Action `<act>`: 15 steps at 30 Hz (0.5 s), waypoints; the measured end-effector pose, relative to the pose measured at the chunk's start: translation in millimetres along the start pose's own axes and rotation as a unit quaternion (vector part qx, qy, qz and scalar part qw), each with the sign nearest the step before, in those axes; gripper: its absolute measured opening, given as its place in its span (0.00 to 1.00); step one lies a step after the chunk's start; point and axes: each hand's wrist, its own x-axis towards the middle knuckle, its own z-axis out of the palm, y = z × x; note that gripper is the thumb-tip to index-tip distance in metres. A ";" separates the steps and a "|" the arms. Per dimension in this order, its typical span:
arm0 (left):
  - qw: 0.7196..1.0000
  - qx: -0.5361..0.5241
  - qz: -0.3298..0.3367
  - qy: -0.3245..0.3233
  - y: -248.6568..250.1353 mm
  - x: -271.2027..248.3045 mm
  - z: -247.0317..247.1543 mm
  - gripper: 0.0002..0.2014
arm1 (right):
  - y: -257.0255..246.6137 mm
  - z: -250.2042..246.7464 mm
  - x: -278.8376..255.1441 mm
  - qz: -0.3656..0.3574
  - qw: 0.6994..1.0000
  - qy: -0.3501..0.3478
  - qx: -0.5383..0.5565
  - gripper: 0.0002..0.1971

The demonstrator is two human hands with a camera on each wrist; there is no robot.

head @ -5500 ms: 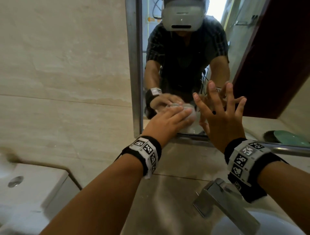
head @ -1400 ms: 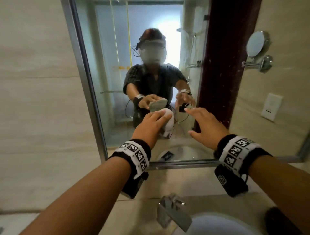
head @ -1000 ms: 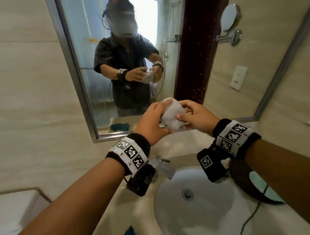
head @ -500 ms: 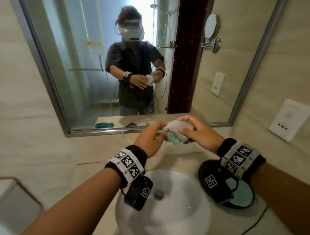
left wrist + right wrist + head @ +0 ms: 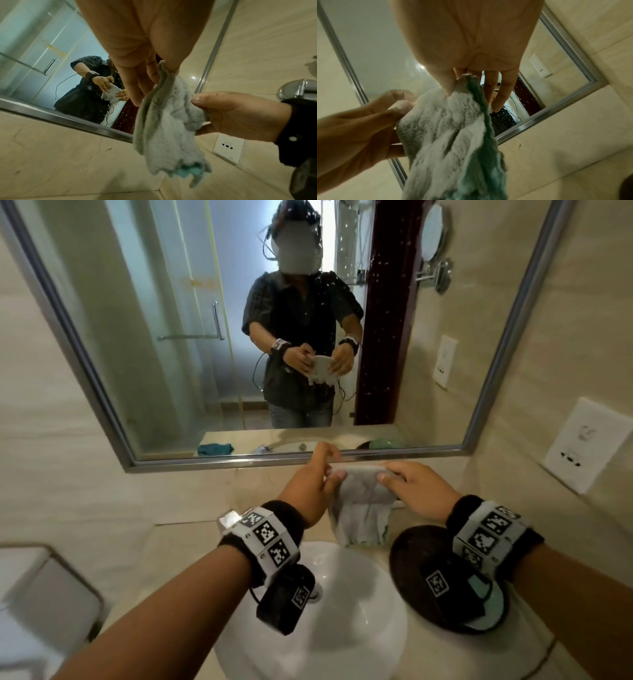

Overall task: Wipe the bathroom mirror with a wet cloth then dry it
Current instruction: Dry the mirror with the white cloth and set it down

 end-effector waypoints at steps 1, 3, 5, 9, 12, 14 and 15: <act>1.000 -0.019 -0.009 -0.005 -1.9 1.4 -1.4 0.13 | -3.0 -0.2 1.5 -0.002 1.000 0.007 0.003 0.15; 0.997 -0.061 -0.025 -0.034 -8.0 4.7 -3.4 0.24 | -10.0 -1.1 6.1 -0.002 1.000 0.014 0.015 0.13; 0.998 -0.040 -0.003 -0.047 -16.9 9.7 -5.5 0.31 | -14.6 -2.6 12.8 0.010 0.999 0.024 0.044 0.07; 0.999 0.013 0.047 -0.016 -31.2 22.8 -11.6 0.12 | -22.6 -4.8 23.7 0.059 0.993 0.048 0.092 0.09; 0.998 -0.015 0.056 -0.004 -36.9 32.0 -17.0 0.06 | -26.9 -0.3 24.6 0.060 0.978 -0.009 0.200 0.23; 0.998 -0.034 0.045 -0.002 -36.8 36.9 -21.4 0.08 | -25.9 2.1 27.0 0.029 0.989 -0.039 0.140 0.22; 0.998 -0.043 0.037 -0.009 -36.0 38.4 -23.4 0.10 | -24.6 1.5 29.7 0.014 0.995 -0.034 0.092 0.18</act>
